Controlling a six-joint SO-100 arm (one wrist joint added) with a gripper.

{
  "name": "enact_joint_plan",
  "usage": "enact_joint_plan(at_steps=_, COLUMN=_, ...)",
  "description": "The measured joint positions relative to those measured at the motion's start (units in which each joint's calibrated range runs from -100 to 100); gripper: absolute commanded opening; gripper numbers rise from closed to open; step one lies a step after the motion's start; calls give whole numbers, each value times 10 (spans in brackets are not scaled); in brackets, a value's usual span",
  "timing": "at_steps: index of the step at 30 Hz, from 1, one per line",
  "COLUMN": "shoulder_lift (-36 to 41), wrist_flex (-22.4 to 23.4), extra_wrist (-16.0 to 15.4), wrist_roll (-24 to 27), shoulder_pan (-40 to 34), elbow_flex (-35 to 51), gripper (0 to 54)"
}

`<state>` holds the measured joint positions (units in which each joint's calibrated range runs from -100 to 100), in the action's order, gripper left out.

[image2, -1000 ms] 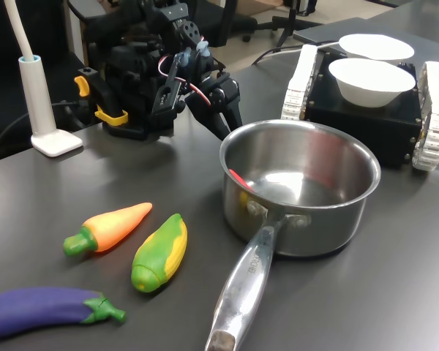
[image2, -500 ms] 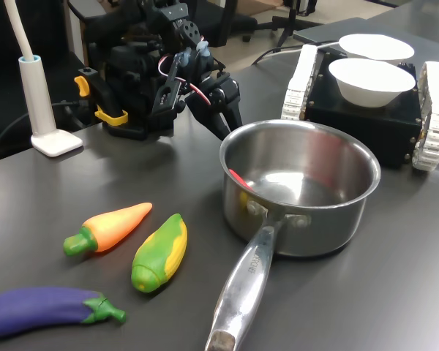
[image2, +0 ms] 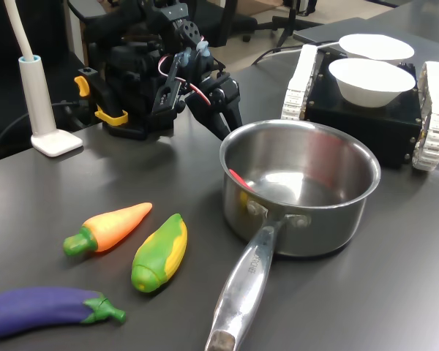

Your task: Pick up the carrot and place them in the pan

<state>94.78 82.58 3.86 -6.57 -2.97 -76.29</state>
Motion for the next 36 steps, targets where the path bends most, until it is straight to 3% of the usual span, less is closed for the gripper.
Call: enact_joint_plan(at_steps=36, shoulder_lift=-3, wrist_flex=0, extra_wrist=0, wrist_roll=4, shoulder_pan=13, elbow_flex=0, gripper=2)
